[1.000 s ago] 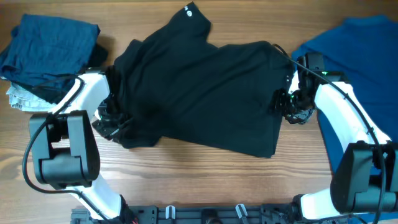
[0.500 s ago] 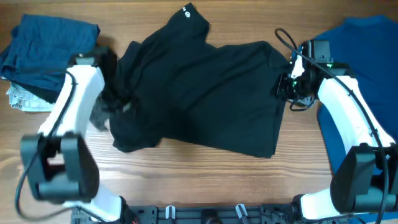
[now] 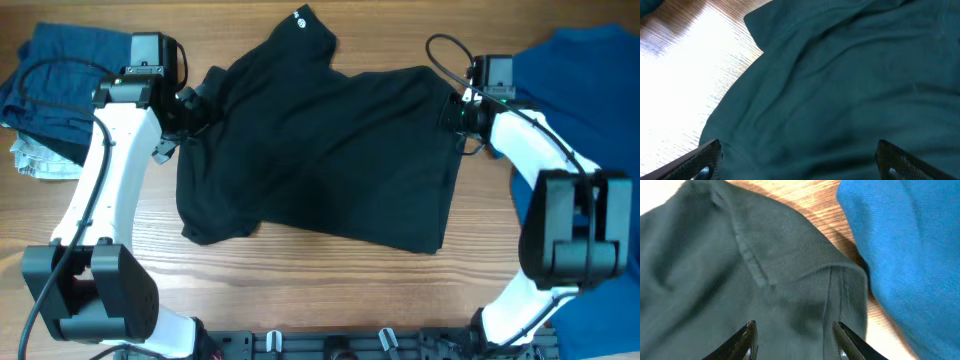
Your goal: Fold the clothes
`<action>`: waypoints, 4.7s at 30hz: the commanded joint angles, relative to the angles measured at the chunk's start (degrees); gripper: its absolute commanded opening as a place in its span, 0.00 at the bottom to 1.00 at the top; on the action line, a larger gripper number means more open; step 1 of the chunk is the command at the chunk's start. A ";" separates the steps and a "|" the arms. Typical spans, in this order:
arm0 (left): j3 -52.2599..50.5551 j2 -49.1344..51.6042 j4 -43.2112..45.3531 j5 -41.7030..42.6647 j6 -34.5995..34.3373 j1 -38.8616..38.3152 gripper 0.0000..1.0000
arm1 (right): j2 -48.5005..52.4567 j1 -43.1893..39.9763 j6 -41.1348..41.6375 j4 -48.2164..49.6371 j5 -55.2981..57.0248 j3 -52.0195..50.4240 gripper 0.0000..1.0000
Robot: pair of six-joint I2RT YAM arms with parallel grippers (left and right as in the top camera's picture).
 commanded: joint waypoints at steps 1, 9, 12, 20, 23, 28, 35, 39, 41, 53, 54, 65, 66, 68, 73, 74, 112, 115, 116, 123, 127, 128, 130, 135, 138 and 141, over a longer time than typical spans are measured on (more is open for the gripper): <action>-0.26 0.48 0.17 0.26 1.11 0.04 0.98 | 4.04 -0.35 -0.79 4.31 -0.70 -0.50 0.48; -0.26 0.48 -0.26 0.26 1.09 0.04 0.98 | 5.99 -0.39 -0.83 17.64 -3.50 -0.48 0.50; -0.26 0.48 -0.31 0.26 1.09 0.04 0.98 | 2.64 -0.39 -5.57 16.24 -4.66 0.94 0.50; -0.26 0.63 1.05 0.26 1.09 0.04 0.98 | -7.08 -6.67 -6.84 10.19 -5.14 1.38 0.59; -0.26 1.11 1.05 0.24 1.09 0.04 0.98 | -4.92 -9.22 -9.51 7.91 -9.84 1.31 0.55; -0.26 2.21 1.01 0.26 1.09 0.04 0.91 | 0.59 -9.66 -9.86 7.67 -10.73 1.31 0.12; -0.26 2.86 0.33 0.26 1.09 0.04 0.89 | 8.50 -9.77 -11.65 10.27 -5.70 1.33 0.06; -0.26 2.84 -0.02 0.24 1.09 0.04 0.89 | 11.04 -9.99 -12.79 11.08 0.09 1.33 0.05; -0.26 2.84 -0.09 0.24 1.11 0.04 0.89 | 11.63 -11.17 -12.85 10.86 4.37 1.31 0.04; -0.26 2.84 0.50 -1.03 1.09 0.04 0.89 | 11.50 -29.18 -18.43 10.91 -0.59 5.11 0.07; -0.26 2.86 1.73 -0.55 1.11 0.04 0.90 | 11.50 -28.81 -18.43 9.14 -2.19 6.97 0.07; -0.26 11.17 29.38 13.14 7.13 -11.43 0.60 | 0.37 -26.14 -11.21 -5.42 -7.65 18.38 0.75; -0.26 13.20 31.47 13.14 7.13 -12.68 0.50 | -0.94 -26.12 -10.67 -6.29 -7.85 18.38 0.75; -0.26 18.60 36.44 13.14 7.13 -14.86 0.27 | -2.45 -25.75 -10.78 -8.79 -8.98 18.38 0.72; -0.26 25.27 39.71 9.46 7.13 -15.04 0.18 | -2.43 -25.64 -10.78 -14.47 -8.98 18.36 0.72; -0.26 25.38 39.08 6.40 7.13 -14.93 0.17 | -2.43 -25.64 -10.82 -15.08 -9.01 18.36 0.71; -0.17 14.14 17.62 -3.34 -1.92 -4.83 0.10 | 14.78 -6.91 -27.12 -6.40 -15.45 17.07 0.06; -0.17 17.84 18.40 -3.37 -1.92 -4.90 0.04 | 15.74 -6.91 -26.21 -5.09 -15.26 17.07 0.06; -0.17 18.75 18.84 -3.37 -1.92 -4.96 0.04 | 15.93 -6.91 -26.18 -4.33 -14.91 17.07 0.05; -0.20 19.78 19.23 -3.56 -1.92 -4.94 0.04 | 16.50 -6.91 -24.72 0.13 -7.30 17.07 0.04; -0.20 19.78 19.23 -3.65 -1.77 -4.94 0.04 | 16.50 -6.91 -24.44 4.07 -1.73 17.07 0.04; -0.20 19.78 19.28 -3.65 -0.33 -4.94 0.04 | 16.50 -6.91 -24.44 5.55 0.04 17.07 0.04; -0.20 19.78 19.21 -4.26 0.74 -4.94 0.04 | 16.50 -6.91 -23.41 8.81 -0.04 17.07 0.04; -0.20 19.76 20.06 -4.24 1.07 -4.94 0.05 | 16.41 -6.91 -21.70 17.51 -0.31 17.40 0.04; 0.61 18.86 21.27 -4.20 1.07 -4.96 0.04 | 14.82 -6.88 -21.75 10.49 -3.98 21.64 0.04; 1.03 17.22 22.08 -4.20 1.05 -4.96 0.09 | 12.37 -6.91 -18.93 -4.57 -6.45 25.79 0.04</action>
